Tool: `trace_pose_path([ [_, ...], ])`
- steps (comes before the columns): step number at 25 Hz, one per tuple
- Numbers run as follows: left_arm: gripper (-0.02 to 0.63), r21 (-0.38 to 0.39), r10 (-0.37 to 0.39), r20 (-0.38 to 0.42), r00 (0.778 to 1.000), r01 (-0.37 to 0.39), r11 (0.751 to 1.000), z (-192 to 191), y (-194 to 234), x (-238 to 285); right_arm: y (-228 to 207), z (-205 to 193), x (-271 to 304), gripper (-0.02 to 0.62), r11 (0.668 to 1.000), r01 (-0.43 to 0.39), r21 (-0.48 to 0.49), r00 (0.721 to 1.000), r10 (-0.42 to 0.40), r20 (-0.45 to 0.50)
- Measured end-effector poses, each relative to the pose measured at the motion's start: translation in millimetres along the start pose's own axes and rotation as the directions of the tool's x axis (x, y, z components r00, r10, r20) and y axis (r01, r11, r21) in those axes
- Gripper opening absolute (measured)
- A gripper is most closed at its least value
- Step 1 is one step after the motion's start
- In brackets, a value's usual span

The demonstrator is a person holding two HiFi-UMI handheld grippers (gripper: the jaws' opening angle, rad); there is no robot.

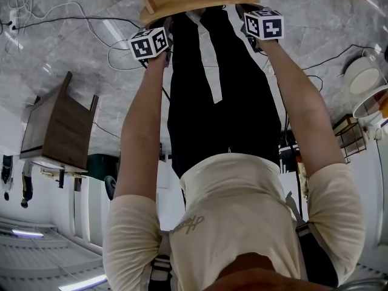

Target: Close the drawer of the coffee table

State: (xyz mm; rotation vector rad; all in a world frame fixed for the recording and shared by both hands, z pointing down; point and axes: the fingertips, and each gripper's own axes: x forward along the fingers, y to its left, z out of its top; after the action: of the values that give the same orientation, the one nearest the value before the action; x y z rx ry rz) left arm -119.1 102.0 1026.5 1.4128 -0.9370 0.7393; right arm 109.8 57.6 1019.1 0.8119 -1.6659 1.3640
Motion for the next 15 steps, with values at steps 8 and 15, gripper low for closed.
trace_pose_path([
  [8,0.005,0.003,0.012,-0.001,1.000,-0.012,1.000,0.1,-4.4,-5.0,1.0,0.3,-6.5,-0.005,1.000,0.017,0.019,1.000,-0.017,-0.020],
  [15,0.005,0.027,0.003,-0.009,1.000,-0.003,1.000,0.2,-4.4,-8.3,5.4,-0.1,-9.0,-0.005,0.999,-0.023,-0.037,0.999,0.021,-0.049],
])
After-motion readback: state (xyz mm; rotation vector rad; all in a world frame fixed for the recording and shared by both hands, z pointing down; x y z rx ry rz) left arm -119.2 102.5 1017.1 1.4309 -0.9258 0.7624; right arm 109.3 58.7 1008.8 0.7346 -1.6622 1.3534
